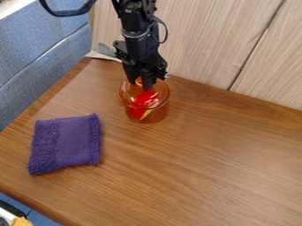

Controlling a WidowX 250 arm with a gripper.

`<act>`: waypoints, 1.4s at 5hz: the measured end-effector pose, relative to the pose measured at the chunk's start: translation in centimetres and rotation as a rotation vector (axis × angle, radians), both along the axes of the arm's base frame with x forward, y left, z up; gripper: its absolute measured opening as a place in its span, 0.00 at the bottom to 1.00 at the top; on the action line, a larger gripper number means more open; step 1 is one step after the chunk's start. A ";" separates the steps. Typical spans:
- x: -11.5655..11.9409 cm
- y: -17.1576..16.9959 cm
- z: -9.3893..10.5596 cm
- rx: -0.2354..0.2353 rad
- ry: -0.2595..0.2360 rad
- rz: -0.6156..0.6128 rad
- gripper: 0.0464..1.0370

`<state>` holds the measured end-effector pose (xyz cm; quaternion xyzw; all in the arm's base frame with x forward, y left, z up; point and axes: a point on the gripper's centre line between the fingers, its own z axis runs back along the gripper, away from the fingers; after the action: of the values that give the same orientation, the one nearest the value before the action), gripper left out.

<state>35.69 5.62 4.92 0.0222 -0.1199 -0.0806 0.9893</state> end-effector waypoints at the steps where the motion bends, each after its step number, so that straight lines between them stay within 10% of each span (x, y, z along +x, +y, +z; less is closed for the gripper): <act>1: 0.0 -0.1 0.0 -0.008 0.002 -0.002 0.34; 4: -4.0 -3.0 3.1 -0.044 -0.050 -0.071 0.34; 7: -12.7 -4.2 -1.6 -0.019 0.029 -0.224 0.34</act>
<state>23.01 1.38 3.30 -0.0019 -0.1079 -0.1898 0.9759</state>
